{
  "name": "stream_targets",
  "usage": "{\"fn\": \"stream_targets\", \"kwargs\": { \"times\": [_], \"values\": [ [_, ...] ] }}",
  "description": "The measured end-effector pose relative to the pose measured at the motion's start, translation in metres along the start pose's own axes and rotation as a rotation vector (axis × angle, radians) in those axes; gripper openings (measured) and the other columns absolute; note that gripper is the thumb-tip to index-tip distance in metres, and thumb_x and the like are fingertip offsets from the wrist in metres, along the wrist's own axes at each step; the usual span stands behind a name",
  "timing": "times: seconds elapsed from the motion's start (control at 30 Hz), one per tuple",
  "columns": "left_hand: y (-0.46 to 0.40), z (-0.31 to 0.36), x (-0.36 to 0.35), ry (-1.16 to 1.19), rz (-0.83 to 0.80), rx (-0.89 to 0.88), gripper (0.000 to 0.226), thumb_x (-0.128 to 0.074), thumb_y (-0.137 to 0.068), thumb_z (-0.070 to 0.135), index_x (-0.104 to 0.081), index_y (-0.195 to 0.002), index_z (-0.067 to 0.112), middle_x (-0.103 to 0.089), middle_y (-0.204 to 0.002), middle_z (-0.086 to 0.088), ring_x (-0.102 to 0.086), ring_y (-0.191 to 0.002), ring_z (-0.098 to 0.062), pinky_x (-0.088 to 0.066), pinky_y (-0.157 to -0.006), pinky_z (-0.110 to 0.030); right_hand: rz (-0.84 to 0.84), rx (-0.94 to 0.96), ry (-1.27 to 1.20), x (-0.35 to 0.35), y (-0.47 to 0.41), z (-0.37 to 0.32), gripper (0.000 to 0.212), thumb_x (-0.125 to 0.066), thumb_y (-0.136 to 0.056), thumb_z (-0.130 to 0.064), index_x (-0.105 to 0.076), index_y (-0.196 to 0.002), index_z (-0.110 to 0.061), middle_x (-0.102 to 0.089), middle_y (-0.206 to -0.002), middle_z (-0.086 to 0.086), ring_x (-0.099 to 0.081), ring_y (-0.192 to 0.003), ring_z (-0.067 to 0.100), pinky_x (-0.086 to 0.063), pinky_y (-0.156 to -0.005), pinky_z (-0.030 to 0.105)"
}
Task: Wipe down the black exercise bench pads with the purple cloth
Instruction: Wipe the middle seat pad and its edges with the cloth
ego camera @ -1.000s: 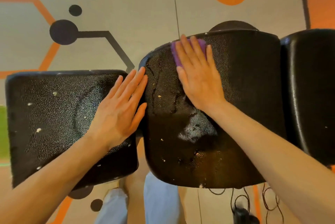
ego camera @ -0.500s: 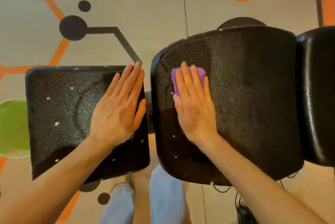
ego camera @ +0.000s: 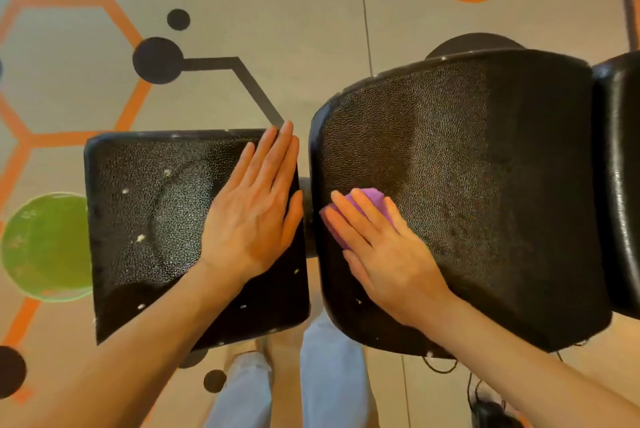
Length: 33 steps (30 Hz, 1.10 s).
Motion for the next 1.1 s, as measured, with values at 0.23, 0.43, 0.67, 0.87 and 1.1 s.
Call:
{"fn": "stream_targets", "kwargs": {
  "times": [0.23,0.43,0.67,0.87,1.1],
  "values": [
    [0.000,0.002,0.001,0.003,0.027,-0.008,0.062,-0.030,-0.102,0.033,-0.017,-0.155,0.004,-0.010,-0.165,-0.011,-0.008,-0.153,-0.023,-0.014,-0.125,-0.041,0.205,-0.295,-0.029,0.031,-0.096,0.036,0.053,-0.029,-0.100,-0.024,-0.021,-0.152,-0.017,-0.012,-0.161,0.005,-0.005,-0.149,0.025,-0.010,-0.120,0.049],
    [0.002,0.002,0.003,0.027,0.033,-0.016,0.062,-0.031,-0.102,0.032,-0.017,-0.155,0.003,-0.010,-0.165,-0.012,-0.008,-0.153,-0.024,-0.015,-0.124,-0.042,-0.014,-0.045,-0.012,-0.014,0.023,-0.030,0.055,-0.035,-0.098,-0.029,-0.023,-0.151,-0.020,-0.017,-0.160,0.001,-0.011,-0.148,0.021,-0.019,-0.117,0.050],
    [0.003,0.002,0.003,0.044,0.043,-0.021,0.062,-0.033,-0.102,0.033,-0.018,-0.155,0.004,-0.011,-0.164,-0.012,-0.009,-0.153,-0.024,-0.011,-0.125,-0.039,0.188,-0.458,-0.056,0.017,-0.057,0.022,0.056,-0.026,-0.102,-0.028,-0.010,-0.153,-0.013,-0.005,-0.162,0.006,-0.001,-0.149,0.024,-0.011,-0.120,0.048],
    [0.002,0.001,0.001,0.049,0.021,-0.028,0.063,-0.030,-0.103,0.035,-0.015,-0.155,0.004,-0.007,-0.165,-0.012,-0.004,-0.153,-0.024,-0.011,-0.125,-0.041,0.049,-0.273,-0.046,-0.015,0.034,-0.034,0.054,-0.029,-0.099,-0.029,-0.021,-0.151,-0.016,-0.014,-0.160,0.002,-0.010,-0.149,0.021,-0.025,-0.114,0.049],
    [0.002,0.002,0.001,0.042,0.024,-0.034,0.063,-0.034,-0.103,0.034,-0.016,-0.155,0.004,-0.007,-0.165,-0.012,-0.003,-0.153,-0.023,-0.010,-0.125,-0.041,0.229,-0.637,-0.063,0.014,-0.037,0.032,0.056,-0.024,-0.103,-0.029,-0.007,-0.153,-0.010,-0.003,-0.162,0.008,0.000,-0.149,0.024,-0.014,-0.120,0.047]
  ]
}}
Point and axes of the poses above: each hand's wrist, its own y-axis away from the middle knuckle, its own x-axis out of the back of the hand, z = x × y, the point moved 9 cm from there along -y, towards the middle knuckle
